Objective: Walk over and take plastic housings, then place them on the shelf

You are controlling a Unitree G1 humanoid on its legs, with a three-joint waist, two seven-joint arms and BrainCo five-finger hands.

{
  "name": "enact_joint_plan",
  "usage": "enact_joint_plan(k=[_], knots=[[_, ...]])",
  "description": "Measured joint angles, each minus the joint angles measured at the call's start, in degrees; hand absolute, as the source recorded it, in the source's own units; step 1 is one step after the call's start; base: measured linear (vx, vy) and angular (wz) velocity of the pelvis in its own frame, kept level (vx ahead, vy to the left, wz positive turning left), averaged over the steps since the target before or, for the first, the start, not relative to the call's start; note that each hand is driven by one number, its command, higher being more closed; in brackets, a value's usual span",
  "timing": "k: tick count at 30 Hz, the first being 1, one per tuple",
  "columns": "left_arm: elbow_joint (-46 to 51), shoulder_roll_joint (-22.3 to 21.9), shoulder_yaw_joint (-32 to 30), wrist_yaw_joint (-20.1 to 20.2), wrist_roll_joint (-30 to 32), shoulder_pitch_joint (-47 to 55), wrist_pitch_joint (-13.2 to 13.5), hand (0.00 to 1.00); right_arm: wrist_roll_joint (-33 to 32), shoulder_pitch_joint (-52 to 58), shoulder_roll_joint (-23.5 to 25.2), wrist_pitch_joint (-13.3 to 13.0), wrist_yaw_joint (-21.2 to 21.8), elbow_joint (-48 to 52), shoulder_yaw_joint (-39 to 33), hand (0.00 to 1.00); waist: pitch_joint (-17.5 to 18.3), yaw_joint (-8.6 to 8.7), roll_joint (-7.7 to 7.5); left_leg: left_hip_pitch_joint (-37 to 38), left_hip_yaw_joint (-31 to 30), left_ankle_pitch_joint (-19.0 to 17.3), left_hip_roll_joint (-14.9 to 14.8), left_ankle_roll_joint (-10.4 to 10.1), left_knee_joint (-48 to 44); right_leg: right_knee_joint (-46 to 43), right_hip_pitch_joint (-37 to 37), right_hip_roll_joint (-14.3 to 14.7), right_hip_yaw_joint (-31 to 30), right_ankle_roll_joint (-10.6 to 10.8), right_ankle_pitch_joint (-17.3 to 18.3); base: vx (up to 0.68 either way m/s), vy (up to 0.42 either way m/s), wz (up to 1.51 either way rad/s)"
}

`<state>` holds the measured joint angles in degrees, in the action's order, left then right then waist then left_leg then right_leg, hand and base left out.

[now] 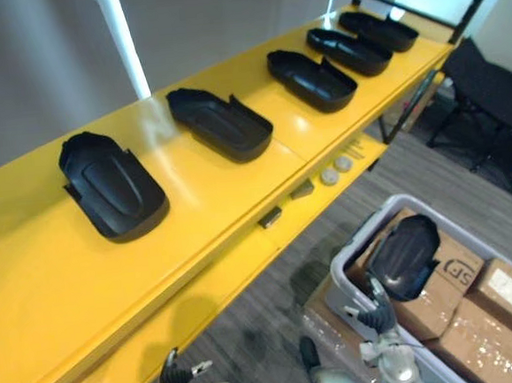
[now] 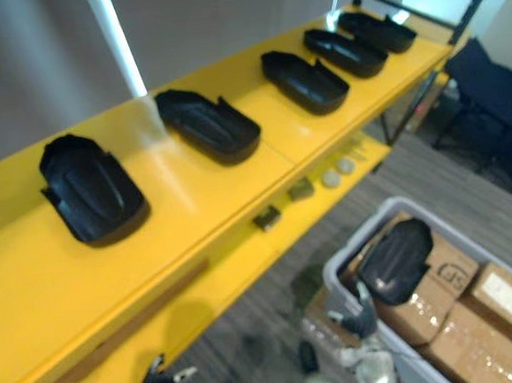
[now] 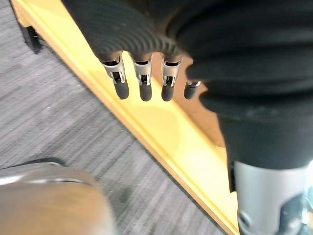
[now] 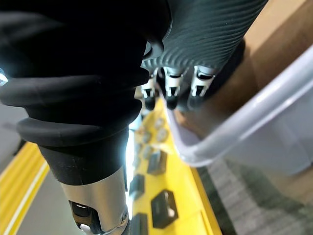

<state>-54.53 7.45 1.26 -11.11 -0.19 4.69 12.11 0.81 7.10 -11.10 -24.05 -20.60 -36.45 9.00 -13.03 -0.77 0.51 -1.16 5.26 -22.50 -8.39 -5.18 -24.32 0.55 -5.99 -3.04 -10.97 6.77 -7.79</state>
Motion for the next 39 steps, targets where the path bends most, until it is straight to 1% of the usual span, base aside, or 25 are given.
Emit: enact_joint_plan(k=[3, 6, 9, 10, 11, 12, 13, 15, 17, 18, 19, 21, 22, 23, 24, 25, 26, 27, 28, 29, 30, 32, 34, 36, 39], knots=[[2.0, -2.3, 0.1, 0.0, 0.1, -0.3, 0.9, 0.0, -0.4, -0.8, -0.5, 0.0, 0.6, 0.0, -0.2, 0.0, -0.6, 0.1, 1.76, 0.1, -0.9, 0.0, 0.2, 0.0, 0.0, 0.0, 0.3, 0.1, 0.0, 0.2, -0.1, 0.05, 0.022, -0.1], [3.1, -2.3, 0.6, 0.0, 1.9, -1.4, 2.8, 0.0, -4.1, -0.5, -0.3, -0.4, -0.2, 0.0, -1.2, 0.0, -1.6, 0.65, 1.24, 0.2, -3.3, -0.3, 0.3, 0.5, -2.5, -2.7, 0.1, 0.6, 0.2, 0.7, 0.4, -0.02, 0.008, 0.02], [6.5, -2.0, 3.0, 0.3, 5.9, -1.7, 3.0, 0.0, -6.5, 1.4, 0.9, -3.0, -2.6, 3.3, -5.0, 0.0, -5.3, 1.17, 1.6, 0.1, -3.9, -4.1, -0.7, 1.5, -8.3, -9.9, -1.6, 2.5, -0.2, 0.7, 1.3, -0.14, 0.068, -0.32], [6.7, -1.1, 4.1, 0.8, 6.9, -2.0, 2.8, 0.0, -7.1, 3.4, 2.0, -4.3, -3.2, 5.7, -6.3, 0.0, -6.3, 1.71, 0.17, 0.2, -2.7, -5.6, 0.1, 1.7, -10.5, -11.2, -2.4, 2.2, -0.3, 1.0, 1.8, -0.33, 0.135, -0.84], [6.7, -0.3, 4.1, 0.9, 8.1, -1.8, 2.3, 0.0, -6.8, 5.9, 3.1, -5.4, -3.0, 8.9, -6.7, 0.0, -7.3, 1.78, -1.57, 0.9, 0.0, -6.1, 1.3, 2.7, -11.9, -10.2, -2.5, 0.9, 0.1, 2.2, -0.3, -0.37, 0.136, -1.03], [6.9, 0.0, 4.1, 0.9, 8.5, -1.9, 1.6, 0.0, -6.3, 7.1, 3.2, -5.8, -2.7, 10.4, -6.6, 0.0, -7.6, 1.78, -2.13, 1.0, 1.5, -6.0, 1.4, 3.3, -12.0, -8.4, -2.4, 0.7, 0.2, 2.4, -2.7, -0.45, 0.114, -1.4], [8.1, 0.8, 4.0, 0.6, 9.2, -1.2, 0.1, 0.0, -4.5, 8.1, 3.2, -6.1, -1.4, 12.2, -6.1, 0.0, -7.9, 1.68, -2.2, 0.7, 5.5, -5.4, 0.3, 4.7, -11.9, -4.2, -2.3, 0.4, 2.3, 0.5, -8.0, -0.34, 0.06, -1.35], [8.3, 2.1, 3.8, 0.4, 8.8, -1.0, -2.4, 0.0, -3.0, 8.2, 3.0, -6.1, 0.6, 13.0, -5.9, 0.0, -7.5, 2.28, -2.53, -0.4, 10.5, -3.8, -1.4, 5.7, -11.5, -13.4, -5.4, 0.3, 12.7, -4.2, -2.8, -0.38, 0.066, -1.36], [7.7, 3.8, 3.5, 0.4, 7.2, -1.0, -3.4, 0.0, -1.2, 6.7, 2.9, -6.1, 0.5, 13.4, -5.2, 0.0, -7.5, 2.06, -1.46, -0.7, 14.6, -0.9, -4.7, 5.6, -9.3, -27.4, -8.2, -0.3, 18.2, -7.8, 4.4, -0.32, 0.055, -1.15], [7.4, 4.2, 3.3, 0.3, 6.8, -0.7, -3.6, 0.0, -0.6, 6.1, 2.9, -6.1, 0.5, 13.7, -4.8, 0.0, -7.6, 1.97, -1.22, -0.6, 15.6, 0.0, -5.6, 5.6, -8.6, -30.8, -8.2, -1.1, 19.4, -8.5, 6.1, -0.21, 0.002, -1.24], [6.6, 4.8, 2.6, 0.3, 6.6, 0.3, -4.0, 0.0, 0.3, 4.5, 2.5, -6.0, 0.4, 14.2, -3.2, 0.0, -7.5, 1.39, -1.21, 0.2, 18.6, 1.5, -7.2, 5.2, -7.0, -36.1, -7.4, -3.6, 21.4, -9.0, 8.5, -0.18, -0.065, -1.28], [6.1, 5.0, 0.9, 0.4, 4.9, 2.9, -4.8, 0.0, 0.6, 1.3, 1.4, -5.3, 0.3, 16.5, 0.1, 0.0, -7.1, 0.86, -1.5, 0.2, 22.3, 2.9, -9.9, 4.2, -6.2, -38.9, -4.9, -7.6, 23.3, -9.9, 10.7, -0.15, -0.134, -1.22], [5.9, 5.4, -0.1, 0.4, 4.5, 4.1, -4.8, 0.0, 0.6, -0.2, 1.3, -4.2, -0.1, 17.8, 1.2, 0.0, -6.7, 0.16, -1.82, 0.0, 23.5, 3.4, -10.9, 3.5, -6.1, -38.1, -3.7, -9.3, 23.7, -10.1, 10.7, -0.12, -0.213, -1.05], [5.3, 5.7, -1.2, 0.4, 4.2, 5.7, -4.6, 0.0, 0.6, -1.2, 1.4, -2.9, -1.1, 19.3, 1.7, 0.0, -6.1, -0.5, -2.78, -1.1, 23.3, 3.5, -11.5, 2.2, -6.4, -34.7, -1.8, -11.0, 23.7, -10.9, 7.0, -0.17, -0.237, -1.18], [4.3, 5.7, -2.9, 0.4, 2.7, 5.7, -4.4, 0.0, 0.5, -1.7, 1.0, -1.1, -2.4, 20.8, 1.3, 0.0, -5.2, -1.5, -3.88, -4.2, 18.0, 2.6, -9.4, -0.5, -6.9, -28.9, -1.6, -9.6, 23.4, -8.5, 5.0, -0.18, -0.171, -1.1], [3.3, 5.1, -2.8, 0.3, 2.2, 5.4, -4.4, 0.0, 0.4, -2.3, 0.3, -0.1, -3.2, 20.9, 1.2, 0.0, -5.1, -2.42, -2.95, -5.5, 13.6, 2.6, -8.0, -0.5, -6.5, -26.2, -1.6, -8.4, 23.7, -8.4, 4.5, -0.22, -0.101, -1.4], [2.8, 5.2, -2.7, 0.3, 2.2, 6.7, -3.7, 0.0, 0.5, -2.6, 0.4, 2.4, -4.5, 21.0, 1.3, 0.0, -5.0, -3.55, -2.73, -6.2, 11.2, 5.0, -7.7, 0.4, -4.2, -21.1, -1.4, -6.2, 23.9, -7.3, 5.3, -0.16, -0.104, -1.0], [2.1, 5.2, -2.7, 0.3, 2.0, 6.8, -3.3, 0.0, 0.5, -2.4, 0.7, 3.1, -5.0, 21.4, 1.0, 0.0, -4.7, -2.8, -3.2, -7.0, 11.1, 5.8, -7.5, 0.2, -3.7, -19.4, -1.3, -6.3, 24.2, -5.7, 6.5, -0.11, -0.151, -0.62], [1.6, 5.7, -2.7, 0.0, 1.9, 6.5, -2.6, 0.0, 0.4, -1.0, 0.7, 4.1, -5.8, 21.6, 0.3, 0.0, -4.4, -1.85, -4.6, -7.4, 10.9, 6.9, -7.1, -0.4, -2.8, -17.3, -0.6, -6.4, 25.0, -3.4, 8.0, -0.01, -0.251, 0.08], [1.7, 5.8, -2.8, -0.1, 1.1, 6.5, -1.2, 0.0, 0.0, 0.1, 0.6, 5.0, -6.4, 21.6, -1.5, 0.0, -4.4, -1.74, -5.07, -8.1, 10.9, 7.7, -6.7, -1.5, -2.1, -13.9, 0.4, -6.1, 25.3, -0.7, 9.8, 0.0, -0.254, 0.03], [1.7, 5.5, -2.9, -0.3, 0.8, 6.1, -0.5, 0.0, -0.1, 0.2, 0.4, 5.4, -7.0, 21.7, -2.7, 0.0, -4.6, -1.58, -4.71, -8.7, 10.7, 8.2, -6.8, -1.9, -2.1, -12.7, 0.5, -5.6, 25.8, -0.3, 10.1, -0.03, -0.305, -0.01], [3.8, 2.0, -2.5, -2.0, -1.8, 4.4, 1.7, 0.0, -2.4, -0.5, -0.8, 5.9, -7.6, 21.7, -7.3, 0.0, -8.0, -0.64, -2.09, -9.9, 7.4, 10.6, -6.7, -2.1, -0.2, -13.6, -0.8, -4.5, 27.0, -1.4, 9.9, -0.07, -0.223, 0.13], [6.1, 1.8, -2.4, -2.3, -6.5, 4.4, 2.8, 0.0, -2.4, -2.6, -0.7, 5.8, -7.8, 21.7, -9.5, 0.0, -10.7, -0.55, -1.52, -10.2, 6.1, 13.2, -5.6, -2.3, 2.9, -15.6, -2.8, -5.1, 28.0, -2.3, 10.7, -0.09, -0.127, 0.21], [6.7, 1.6, -2.4, -2.5, -6.5, 4.4, 3.7, 0.0, -3.0, -4.6, -0.8, 5.7, -7.9, 21.7, -10.1, 0.0, -11.1, -0.58, -1.53, -11.4, 5.2, 14.6, -4.5, -2.3, 4.5, -16.8, -4.6, -5.9, 28.5, -2.3, 11.1, -0.08, -0.057, 0.28], [6.8, 0.8, -2.2, -3.8, -6.5, 4.2, 5.3, 0.0, -6.5, -16.6, -2.2, 5.8, -8.4, 18.0, -12.4, 0.0, -12.1, -1.4, -0.69, -13.2, 3.1, 18.3, -0.9, -1.4, 8.8, -19.0, -8.2, -9.0, 30.0, -2.2, 11.7, -0.09, -0.01, 0.43]])
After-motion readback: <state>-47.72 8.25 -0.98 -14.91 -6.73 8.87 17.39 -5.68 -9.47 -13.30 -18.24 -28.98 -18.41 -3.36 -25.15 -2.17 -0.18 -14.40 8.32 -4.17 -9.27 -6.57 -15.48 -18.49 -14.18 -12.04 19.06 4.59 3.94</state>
